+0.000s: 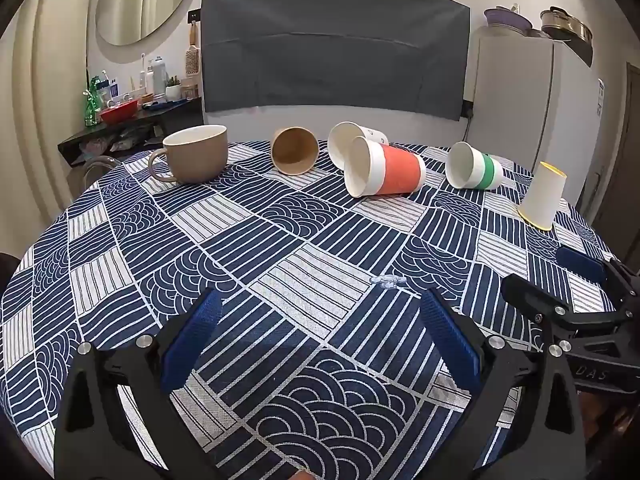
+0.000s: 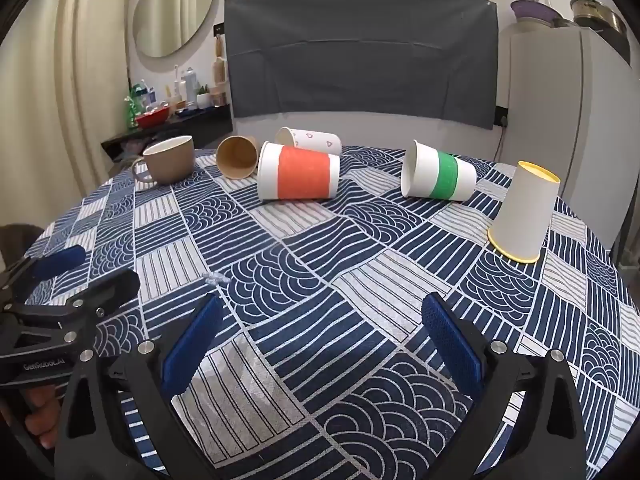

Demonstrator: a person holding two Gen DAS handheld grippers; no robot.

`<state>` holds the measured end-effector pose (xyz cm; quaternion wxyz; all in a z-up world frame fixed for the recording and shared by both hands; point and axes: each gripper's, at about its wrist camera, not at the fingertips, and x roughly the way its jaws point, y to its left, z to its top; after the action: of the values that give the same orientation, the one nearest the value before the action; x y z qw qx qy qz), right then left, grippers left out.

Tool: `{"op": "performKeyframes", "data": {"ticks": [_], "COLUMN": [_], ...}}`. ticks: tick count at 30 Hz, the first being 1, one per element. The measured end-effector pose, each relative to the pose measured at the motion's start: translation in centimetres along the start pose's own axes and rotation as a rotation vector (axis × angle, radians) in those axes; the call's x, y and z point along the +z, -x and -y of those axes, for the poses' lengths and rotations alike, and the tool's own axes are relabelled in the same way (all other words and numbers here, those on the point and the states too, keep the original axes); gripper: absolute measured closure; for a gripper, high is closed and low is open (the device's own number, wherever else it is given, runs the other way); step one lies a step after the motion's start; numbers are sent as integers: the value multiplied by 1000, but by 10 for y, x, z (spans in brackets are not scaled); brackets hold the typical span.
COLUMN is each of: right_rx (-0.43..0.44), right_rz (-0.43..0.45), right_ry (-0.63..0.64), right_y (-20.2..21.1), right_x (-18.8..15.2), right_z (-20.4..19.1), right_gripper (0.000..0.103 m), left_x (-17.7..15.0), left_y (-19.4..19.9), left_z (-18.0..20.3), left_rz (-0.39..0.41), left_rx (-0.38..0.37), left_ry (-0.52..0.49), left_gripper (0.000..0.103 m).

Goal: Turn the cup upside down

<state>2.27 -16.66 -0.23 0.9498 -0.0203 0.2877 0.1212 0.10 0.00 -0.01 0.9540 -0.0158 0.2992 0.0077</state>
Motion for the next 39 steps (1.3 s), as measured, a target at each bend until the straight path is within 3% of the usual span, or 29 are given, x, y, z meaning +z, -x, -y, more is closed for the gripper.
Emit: {"op": "performKeyframes", "data": {"ticks": [39], "right_rx": [5], "right_rz": [-14], "right_ry": [4], "right_y": [-3], "right_x": [-1], "right_z": [-3], "right_gripper": [8], "left_x": [-2], "left_y": [1], "left_z": [3], "left_rz": [12], "left_rx": [-1], "left_ry": [-13], "left_gripper": [6]}}
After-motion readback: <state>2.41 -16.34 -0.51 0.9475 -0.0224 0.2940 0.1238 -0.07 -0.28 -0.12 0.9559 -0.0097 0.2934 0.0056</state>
